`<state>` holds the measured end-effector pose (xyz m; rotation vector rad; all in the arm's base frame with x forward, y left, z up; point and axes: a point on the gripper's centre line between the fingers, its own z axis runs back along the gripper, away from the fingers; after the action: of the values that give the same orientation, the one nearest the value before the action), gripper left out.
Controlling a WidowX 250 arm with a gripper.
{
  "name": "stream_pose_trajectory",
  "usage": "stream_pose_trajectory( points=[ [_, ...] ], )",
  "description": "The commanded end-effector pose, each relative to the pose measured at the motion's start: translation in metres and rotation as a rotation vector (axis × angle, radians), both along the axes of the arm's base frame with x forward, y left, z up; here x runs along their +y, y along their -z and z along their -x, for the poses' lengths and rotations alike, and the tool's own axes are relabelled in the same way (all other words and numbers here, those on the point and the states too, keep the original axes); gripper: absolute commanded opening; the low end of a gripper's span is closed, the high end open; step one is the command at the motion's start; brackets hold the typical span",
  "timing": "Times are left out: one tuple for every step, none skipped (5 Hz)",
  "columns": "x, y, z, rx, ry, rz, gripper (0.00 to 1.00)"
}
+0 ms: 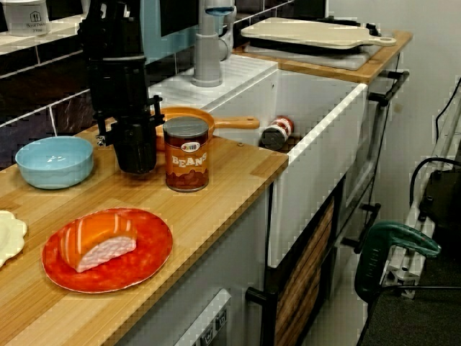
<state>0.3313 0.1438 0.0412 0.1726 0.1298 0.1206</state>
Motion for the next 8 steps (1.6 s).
stream_pose_trajectory(
  points=[
    [0.011,-0.048,0.012,-0.094,-0.016,0.021,0.00],
    [0.008,-0.052,0.022,-0.094,-0.012,0.027,0.00],
    [0.005,-0.054,0.033,-0.091,-0.012,0.039,0.00],
    [0.002,-0.054,0.039,-0.101,-0.020,0.033,0.00],
    [0.012,-0.049,0.032,-0.100,-0.061,0.024,0.00],
    [0.036,-0.050,0.021,-0.122,-0.141,0.028,0.00],
    [0.064,-0.054,0.018,-0.144,-0.204,0.046,0.00],
    [0.097,-0.056,0.030,-0.165,-0.264,0.081,0.00]
  ],
)
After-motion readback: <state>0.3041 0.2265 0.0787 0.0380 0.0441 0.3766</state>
